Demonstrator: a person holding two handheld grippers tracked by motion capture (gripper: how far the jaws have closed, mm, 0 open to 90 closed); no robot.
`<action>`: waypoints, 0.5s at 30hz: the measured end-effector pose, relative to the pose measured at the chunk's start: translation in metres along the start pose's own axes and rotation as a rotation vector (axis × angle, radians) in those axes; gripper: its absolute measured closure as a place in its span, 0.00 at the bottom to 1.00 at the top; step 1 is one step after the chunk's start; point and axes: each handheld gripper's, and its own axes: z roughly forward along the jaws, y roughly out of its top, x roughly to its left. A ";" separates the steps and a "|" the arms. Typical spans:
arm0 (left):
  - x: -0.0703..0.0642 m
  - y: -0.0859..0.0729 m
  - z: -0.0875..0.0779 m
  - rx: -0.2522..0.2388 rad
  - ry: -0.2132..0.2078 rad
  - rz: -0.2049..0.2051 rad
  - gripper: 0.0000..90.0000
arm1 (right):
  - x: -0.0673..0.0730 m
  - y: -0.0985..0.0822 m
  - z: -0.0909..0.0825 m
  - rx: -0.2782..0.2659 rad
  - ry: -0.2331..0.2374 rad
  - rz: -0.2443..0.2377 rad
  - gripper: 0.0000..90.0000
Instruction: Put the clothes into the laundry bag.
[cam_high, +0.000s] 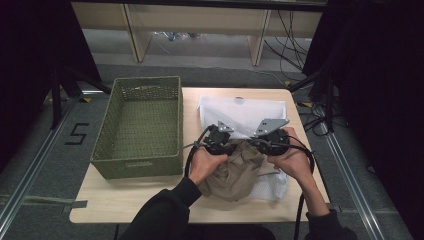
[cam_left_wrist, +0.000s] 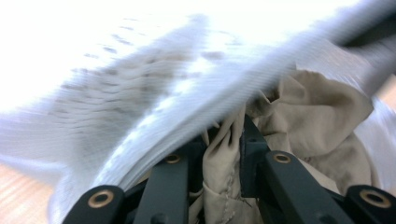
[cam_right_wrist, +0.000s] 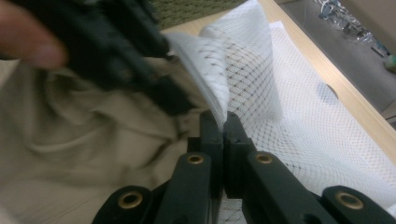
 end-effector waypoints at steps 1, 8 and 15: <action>0.002 -0.001 0.004 -0.001 0.004 -0.029 0.83 | 0.001 0.000 -0.001 -0.001 0.001 0.000 1.00; -0.011 -0.011 -0.030 0.049 -0.027 0.027 0.34 | -0.005 -0.009 0.002 0.017 0.006 0.018 1.00; -0.013 -0.042 -0.068 0.110 0.000 0.138 0.21 | -0.006 -0.010 0.005 0.014 0.003 0.021 1.00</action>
